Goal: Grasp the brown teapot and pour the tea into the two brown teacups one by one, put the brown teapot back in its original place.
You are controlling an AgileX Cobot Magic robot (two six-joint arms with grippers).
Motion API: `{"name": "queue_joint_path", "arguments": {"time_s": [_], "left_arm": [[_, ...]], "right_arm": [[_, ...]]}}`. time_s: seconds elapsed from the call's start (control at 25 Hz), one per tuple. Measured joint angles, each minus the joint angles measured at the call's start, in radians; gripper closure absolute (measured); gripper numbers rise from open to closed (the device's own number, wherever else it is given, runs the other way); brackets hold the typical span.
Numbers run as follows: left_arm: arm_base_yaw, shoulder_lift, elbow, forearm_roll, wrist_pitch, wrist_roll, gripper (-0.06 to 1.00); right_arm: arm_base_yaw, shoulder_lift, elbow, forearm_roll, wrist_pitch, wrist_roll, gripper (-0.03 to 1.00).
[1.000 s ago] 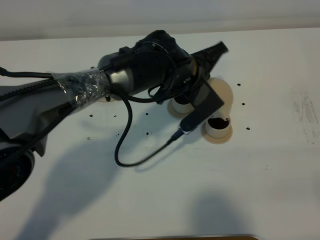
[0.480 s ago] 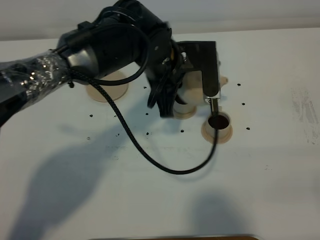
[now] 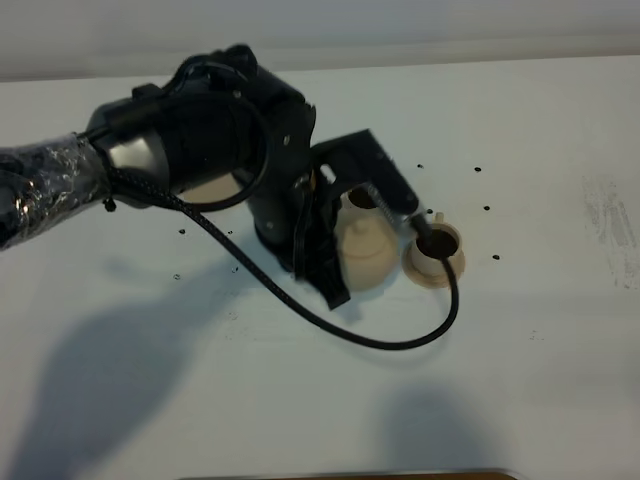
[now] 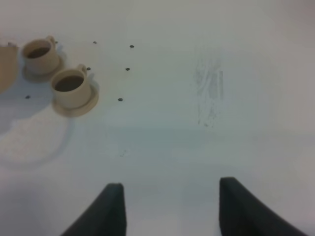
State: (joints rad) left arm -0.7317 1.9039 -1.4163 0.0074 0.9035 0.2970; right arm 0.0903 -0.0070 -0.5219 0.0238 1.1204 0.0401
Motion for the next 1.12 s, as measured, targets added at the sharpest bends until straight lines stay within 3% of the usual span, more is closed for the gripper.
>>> {"name": "queue_joint_path", "arguments": {"time_s": [0.12, 0.48, 0.8, 1.12], "left_arm": [[0.005, 0.0, 0.047, -0.007, -0.021, -0.005, 0.86], [0.007, 0.093, 0.108, -0.007, -0.229, -0.009, 0.86], [0.012, 0.092, 0.108, -0.007, -0.232, -0.01, 0.86], [0.035, -0.103, 0.11, -0.007, -0.18, -0.062, 0.86]], "right_arm": [[0.0, 0.0, 0.0, 0.0, 0.0, 0.0, 0.53], [0.0, 0.0, 0.0, 0.0, 0.0, 0.0, 0.53], [0.0, 0.0, 0.0, 0.0, 0.0, 0.0, 0.53], [0.0, 0.0, 0.0, 0.0, 0.0, 0.0, 0.53]]}}
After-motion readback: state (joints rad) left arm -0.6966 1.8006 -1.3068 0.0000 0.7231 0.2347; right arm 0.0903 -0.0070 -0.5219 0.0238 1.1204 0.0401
